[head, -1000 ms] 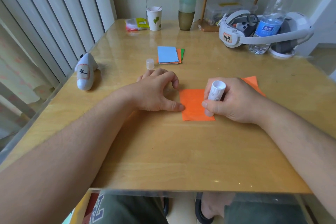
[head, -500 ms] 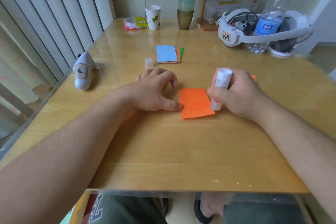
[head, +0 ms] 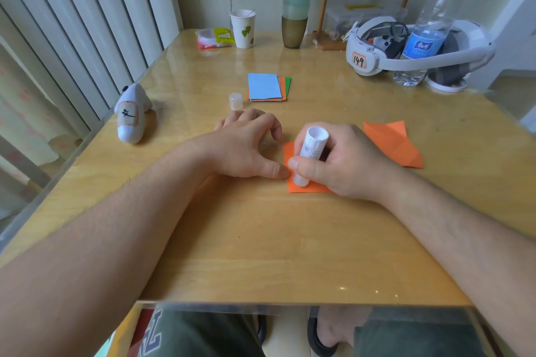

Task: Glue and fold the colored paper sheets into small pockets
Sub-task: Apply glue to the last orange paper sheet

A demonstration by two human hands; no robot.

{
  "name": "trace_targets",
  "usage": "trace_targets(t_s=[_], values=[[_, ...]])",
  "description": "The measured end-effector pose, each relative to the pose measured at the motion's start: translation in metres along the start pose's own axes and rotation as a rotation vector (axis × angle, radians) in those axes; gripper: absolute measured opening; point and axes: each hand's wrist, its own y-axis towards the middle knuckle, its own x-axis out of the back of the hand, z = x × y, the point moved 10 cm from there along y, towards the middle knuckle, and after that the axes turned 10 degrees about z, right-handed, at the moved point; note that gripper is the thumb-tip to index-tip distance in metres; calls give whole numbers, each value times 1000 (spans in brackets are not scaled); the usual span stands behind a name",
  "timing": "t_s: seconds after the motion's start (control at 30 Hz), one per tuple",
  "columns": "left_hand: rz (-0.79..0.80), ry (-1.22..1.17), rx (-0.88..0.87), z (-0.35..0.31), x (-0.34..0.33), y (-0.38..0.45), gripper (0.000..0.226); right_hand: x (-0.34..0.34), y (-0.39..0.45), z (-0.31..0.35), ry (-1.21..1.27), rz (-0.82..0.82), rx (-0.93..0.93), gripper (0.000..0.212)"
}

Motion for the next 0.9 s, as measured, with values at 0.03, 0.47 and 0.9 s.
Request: trace_targets(t_s=[0.03, 0.47, 0.9], values=[[12, 0, 6, 0, -1, 0, 63, -3, 1, 0, -12, 22, -10, 17], [25, 2, 28, 1, -2, 0, 71, -6, 1, -2, -44, 95, -76, 20], [-8, 4, 2, -1, 0, -2, 60, 19, -19, -21, 6, 155, -183, 14]])
